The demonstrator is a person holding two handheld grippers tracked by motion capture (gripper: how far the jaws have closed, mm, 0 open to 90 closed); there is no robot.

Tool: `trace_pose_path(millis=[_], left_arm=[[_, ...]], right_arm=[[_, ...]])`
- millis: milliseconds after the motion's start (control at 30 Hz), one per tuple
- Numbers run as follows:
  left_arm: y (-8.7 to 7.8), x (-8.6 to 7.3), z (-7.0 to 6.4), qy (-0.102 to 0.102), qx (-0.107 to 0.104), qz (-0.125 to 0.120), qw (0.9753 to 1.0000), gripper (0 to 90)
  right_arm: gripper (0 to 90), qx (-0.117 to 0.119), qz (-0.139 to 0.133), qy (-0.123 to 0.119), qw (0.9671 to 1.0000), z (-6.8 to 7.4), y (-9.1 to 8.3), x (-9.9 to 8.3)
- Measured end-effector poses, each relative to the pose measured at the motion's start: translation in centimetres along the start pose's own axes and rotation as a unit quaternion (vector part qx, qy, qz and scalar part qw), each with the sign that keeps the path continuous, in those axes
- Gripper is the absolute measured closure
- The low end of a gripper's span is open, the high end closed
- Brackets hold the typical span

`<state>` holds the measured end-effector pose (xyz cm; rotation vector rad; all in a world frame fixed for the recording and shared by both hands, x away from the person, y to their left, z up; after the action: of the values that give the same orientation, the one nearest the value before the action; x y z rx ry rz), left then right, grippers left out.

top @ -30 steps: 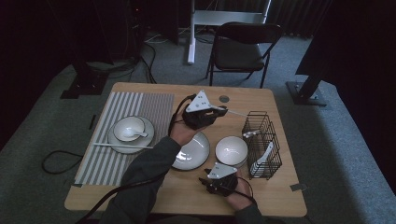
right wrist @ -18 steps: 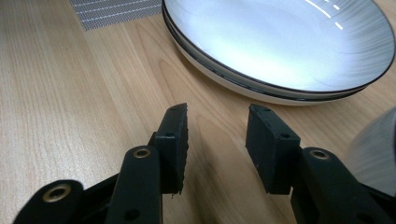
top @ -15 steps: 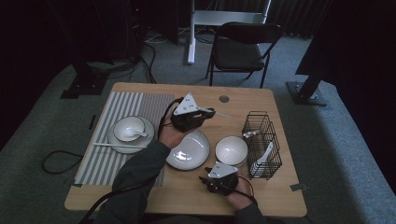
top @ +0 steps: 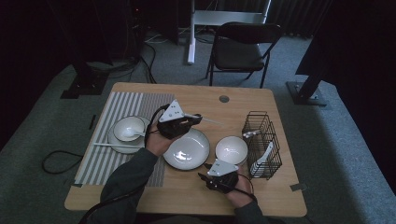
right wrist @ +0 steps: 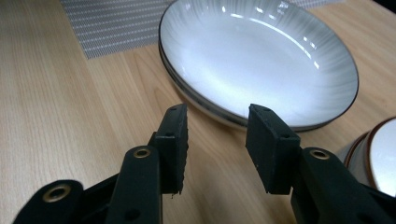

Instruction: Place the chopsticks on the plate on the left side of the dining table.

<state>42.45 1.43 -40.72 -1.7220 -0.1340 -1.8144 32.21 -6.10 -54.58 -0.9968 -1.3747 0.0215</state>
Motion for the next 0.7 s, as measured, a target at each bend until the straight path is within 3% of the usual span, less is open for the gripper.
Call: trace_pose_path(millis=[200, 700], left_arm=[[-1.2, -1.1, 0.3, 0.000, 0.013, 0.010, 0.9999, 85.0], [-4.3, -3.8, 0.9, -0.023, 0.027, 0.025, 0.9991, 85.0]], right_arm=[[57.8, -0.003, -0.007, -0.009, 0.9999, -0.2, -0.1, 1.0], [57.9, -0.014, -0.024, -0.023, 0.9994, -0.7, -0.5, 3.6]])
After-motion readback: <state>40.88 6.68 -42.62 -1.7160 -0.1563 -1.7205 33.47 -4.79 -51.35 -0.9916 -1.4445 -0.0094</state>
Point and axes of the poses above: each handheld gripper's, and its own axes: y roughly forward along the jaws, x roughly out of its top, z roughly to its left, the point moved 10 cm from there along y, roughly forward along the jaws, and after that the axes turned 3 degrees about y, right-handed, at the moved point
